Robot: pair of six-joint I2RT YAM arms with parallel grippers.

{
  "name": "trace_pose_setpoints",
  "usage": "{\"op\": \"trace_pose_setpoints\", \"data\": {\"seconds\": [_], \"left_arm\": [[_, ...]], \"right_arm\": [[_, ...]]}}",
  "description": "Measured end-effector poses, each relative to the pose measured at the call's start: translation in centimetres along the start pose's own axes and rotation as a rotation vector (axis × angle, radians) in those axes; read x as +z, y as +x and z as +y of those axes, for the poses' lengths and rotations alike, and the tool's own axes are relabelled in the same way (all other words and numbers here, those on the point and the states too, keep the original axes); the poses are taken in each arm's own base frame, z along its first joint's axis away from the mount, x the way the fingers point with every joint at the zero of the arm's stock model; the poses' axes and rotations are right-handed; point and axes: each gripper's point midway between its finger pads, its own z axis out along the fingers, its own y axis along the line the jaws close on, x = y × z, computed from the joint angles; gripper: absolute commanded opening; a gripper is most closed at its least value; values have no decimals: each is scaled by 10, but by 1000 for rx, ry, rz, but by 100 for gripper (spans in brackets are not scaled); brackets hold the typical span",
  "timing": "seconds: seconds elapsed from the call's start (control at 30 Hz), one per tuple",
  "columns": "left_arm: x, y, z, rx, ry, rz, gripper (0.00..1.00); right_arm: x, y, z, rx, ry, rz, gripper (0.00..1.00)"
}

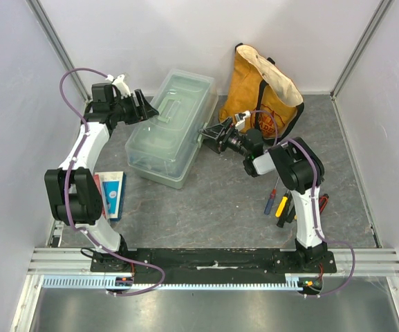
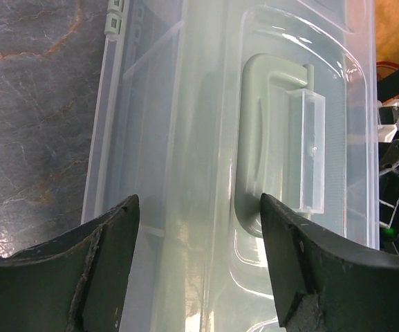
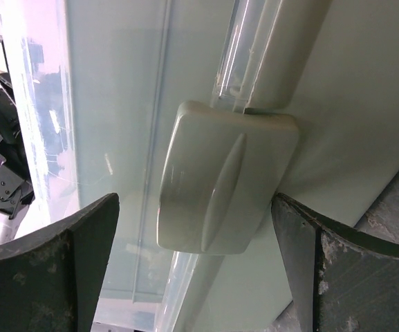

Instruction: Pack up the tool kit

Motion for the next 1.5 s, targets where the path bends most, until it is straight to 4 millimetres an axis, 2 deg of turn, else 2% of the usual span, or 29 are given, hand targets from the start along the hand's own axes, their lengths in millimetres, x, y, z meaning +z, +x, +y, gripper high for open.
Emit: {"op": "trace_pose_setpoints", "data": {"seconds": [0.37, 0.67, 0.9, 1.17, 1.5], "left_arm": [[3, 2, 1, -33, 46, -16, 74], [3, 1, 1, -45, 57, -21, 74], [4, 2, 2, -48, 61, -25, 73], [6, 2, 2, -57, 63, -33, 73], [8, -1, 5, -67, 48, -52, 73]], "right_arm": [[1, 7, -9, -3, -33, 23, 98], [2, 5, -9, -24, -32, 28, 65], [2, 5, -9, -16, -31, 27, 60], [2, 5, -10, -13, -27, 31, 40], [4, 2, -11, -9, 24, 33, 33]]}}
